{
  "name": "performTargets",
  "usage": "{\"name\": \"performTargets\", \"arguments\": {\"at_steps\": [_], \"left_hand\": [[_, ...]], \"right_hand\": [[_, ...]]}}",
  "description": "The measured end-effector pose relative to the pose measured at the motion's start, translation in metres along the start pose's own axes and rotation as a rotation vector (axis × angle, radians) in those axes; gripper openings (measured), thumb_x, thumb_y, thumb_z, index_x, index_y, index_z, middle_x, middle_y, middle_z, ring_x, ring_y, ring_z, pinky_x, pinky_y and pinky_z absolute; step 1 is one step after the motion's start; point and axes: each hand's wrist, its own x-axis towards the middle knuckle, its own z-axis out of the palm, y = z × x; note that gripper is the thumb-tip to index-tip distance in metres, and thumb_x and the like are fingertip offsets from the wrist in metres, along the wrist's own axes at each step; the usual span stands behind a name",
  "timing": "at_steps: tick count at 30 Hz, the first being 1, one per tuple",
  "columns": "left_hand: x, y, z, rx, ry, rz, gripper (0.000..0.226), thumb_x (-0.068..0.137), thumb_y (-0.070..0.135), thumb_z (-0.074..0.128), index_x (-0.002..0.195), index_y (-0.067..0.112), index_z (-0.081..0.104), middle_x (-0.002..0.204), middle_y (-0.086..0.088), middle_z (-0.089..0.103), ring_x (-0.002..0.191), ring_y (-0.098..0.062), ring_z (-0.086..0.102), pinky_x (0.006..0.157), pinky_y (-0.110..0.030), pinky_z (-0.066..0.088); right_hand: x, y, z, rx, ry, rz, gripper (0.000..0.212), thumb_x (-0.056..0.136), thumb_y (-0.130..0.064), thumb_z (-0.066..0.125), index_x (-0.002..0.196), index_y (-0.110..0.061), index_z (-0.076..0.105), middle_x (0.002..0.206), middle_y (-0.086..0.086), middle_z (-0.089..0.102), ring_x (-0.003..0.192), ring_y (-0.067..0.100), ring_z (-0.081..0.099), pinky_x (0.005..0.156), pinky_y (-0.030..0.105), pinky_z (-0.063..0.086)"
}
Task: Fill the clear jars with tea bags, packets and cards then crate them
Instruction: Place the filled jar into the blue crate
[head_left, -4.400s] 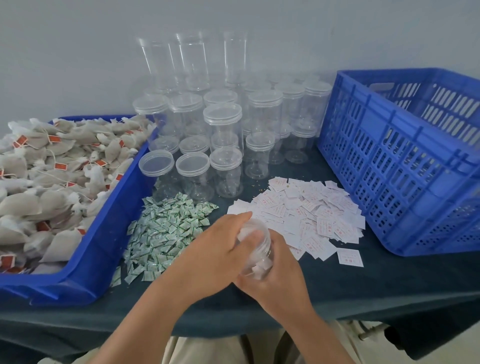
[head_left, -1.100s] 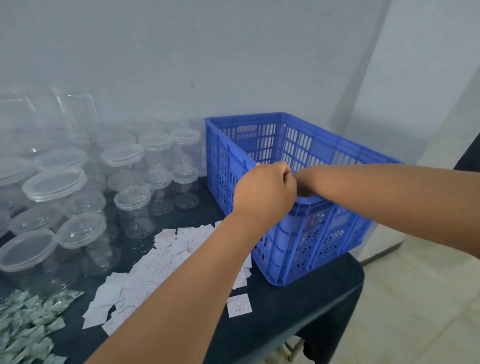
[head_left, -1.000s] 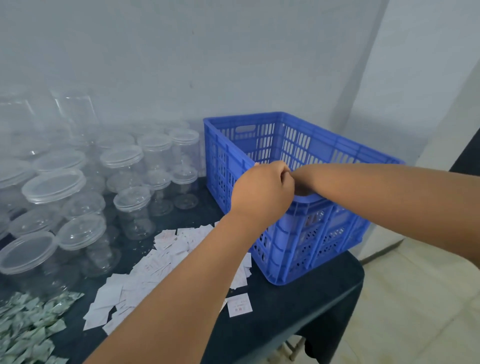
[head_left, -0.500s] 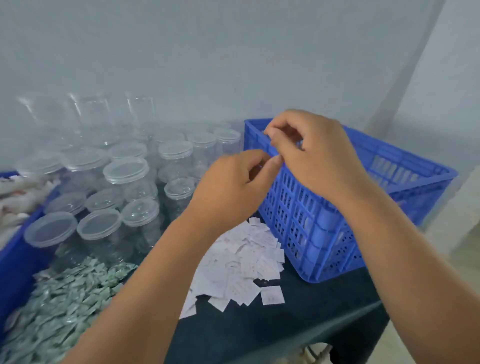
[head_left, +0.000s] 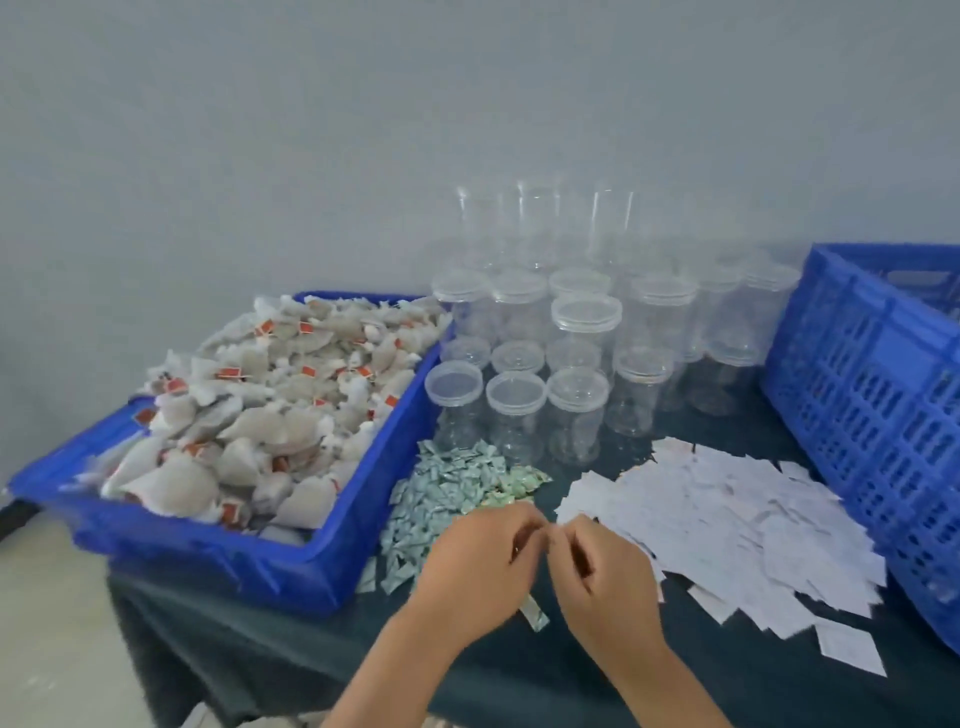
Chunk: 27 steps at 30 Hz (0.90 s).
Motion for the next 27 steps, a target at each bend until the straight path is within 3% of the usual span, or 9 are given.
{"name": "performTargets", "arguments": {"at_steps": [4, 7, 11, 13, 17, 20, 24, 27], "left_hand": [[-0.006, -0.017, -0.043, 0.127, 0.179, -0.024, 0.024, 0.099, 0.061, 0.041, 0.104, 0.046, 0.059, 0.090, 0.031, 0.064, 0.077, 0.005, 0.062, 0.055, -0.019, 0.043], [0.016, -0.036, -0.102, 0.284, 0.267, -0.122, 0.020, 0.100, 0.056, 0.047, 0.098, 0.044, 0.062, 0.083, 0.024, 0.064, 0.072, 0.000, 0.062, 0.055, -0.021, 0.044], [0.071, -0.051, -0.146, 0.452, 0.057, -0.223, 0.020, 0.105, 0.040, 0.054, 0.118, 0.031, 0.066, 0.113, 0.010, 0.069, 0.096, -0.016, 0.064, 0.082, -0.038, 0.055], [0.099, -0.045, -0.136, 0.457, -0.032, -0.155, 0.032, 0.103, 0.039, 0.059, 0.132, 0.028, 0.063, 0.128, 0.002, 0.067, 0.110, -0.022, 0.064, 0.096, -0.042, 0.054], [0.149, -0.030, -0.097, 0.458, -0.032, -0.018, 0.060, 0.097, 0.050, 0.067, 0.149, 0.027, 0.050, 0.151, -0.004, 0.053, 0.135, -0.028, 0.053, 0.105, -0.046, 0.049], [0.181, -0.030, -0.080, 0.547, -0.116, -0.079, 0.076, 0.091, 0.047, 0.074, 0.154, 0.022, 0.042, 0.158, -0.011, 0.043, 0.145, -0.036, 0.039, 0.114, -0.053, 0.043], [0.199, -0.044, -0.079, 0.666, -0.343, -0.163, 0.084, 0.078, 0.043, 0.086, 0.150, 0.031, 0.045, 0.153, -0.011, 0.043, 0.143, -0.036, 0.039, 0.115, -0.051, 0.041], [0.201, -0.059, -0.078, 0.742, -0.233, -0.186, 0.089, 0.082, 0.036, 0.082, 0.157, 0.034, 0.035, 0.159, -0.012, 0.033, 0.146, -0.041, 0.031, 0.117, -0.057, 0.035]], "right_hand": [[-0.020, 0.016, 0.016, -0.160, -0.097, -0.232, 0.045, 0.099, -0.032, 0.058, 0.060, -0.019, 0.040, 0.053, -0.009, 0.031, 0.049, 0.011, 0.030, 0.045, 0.029, 0.029], [-0.020, 0.019, 0.019, -0.142, -0.094, -0.249, 0.046, 0.101, -0.033, 0.054, 0.060, -0.018, 0.041, 0.052, -0.006, 0.035, 0.047, 0.014, 0.036, 0.044, 0.029, 0.031], [-0.016, 0.017, 0.022, -0.088, -0.068, -0.121, 0.045, 0.099, -0.024, 0.063, 0.060, -0.016, 0.040, 0.052, -0.003, 0.035, 0.046, 0.015, 0.036, 0.045, 0.032, 0.033], [-0.015, 0.019, 0.021, -0.044, -0.060, -0.056, 0.045, 0.098, -0.024, 0.063, 0.061, -0.021, 0.038, 0.053, -0.007, 0.031, 0.047, 0.010, 0.033, 0.047, 0.024, 0.028], [-0.013, 0.023, 0.021, -0.004, -0.051, -0.011, 0.046, 0.098, -0.026, 0.064, 0.062, -0.030, 0.035, 0.054, -0.009, 0.033, 0.048, 0.006, 0.032, 0.049, 0.018, 0.026], [-0.014, 0.026, 0.023, -0.016, -0.058, -0.009, 0.044, 0.098, -0.028, 0.063, 0.060, -0.021, 0.042, 0.056, -0.001, 0.041, 0.048, 0.010, 0.035, 0.048, 0.023, 0.028], [-0.014, 0.025, 0.023, -0.023, -0.067, -0.044, 0.046, 0.101, -0.038, 0.055, 0.061, -0.019, 0.042, 0.057, -0.002, 0.039, 0.048, 0.011, 0.035, 0.047, 0.025, 0.029], [-0.013, 0.024, 0.022, -0.018, -0.069, -0.050, 0.046, 0.101, -0.040, 0.053, 0.061, -0.020, 0.041, 0.056, -0.004, 0.036, 0.048, 0.007, 0.032, 0.047, 0.026, 0.029]]}}
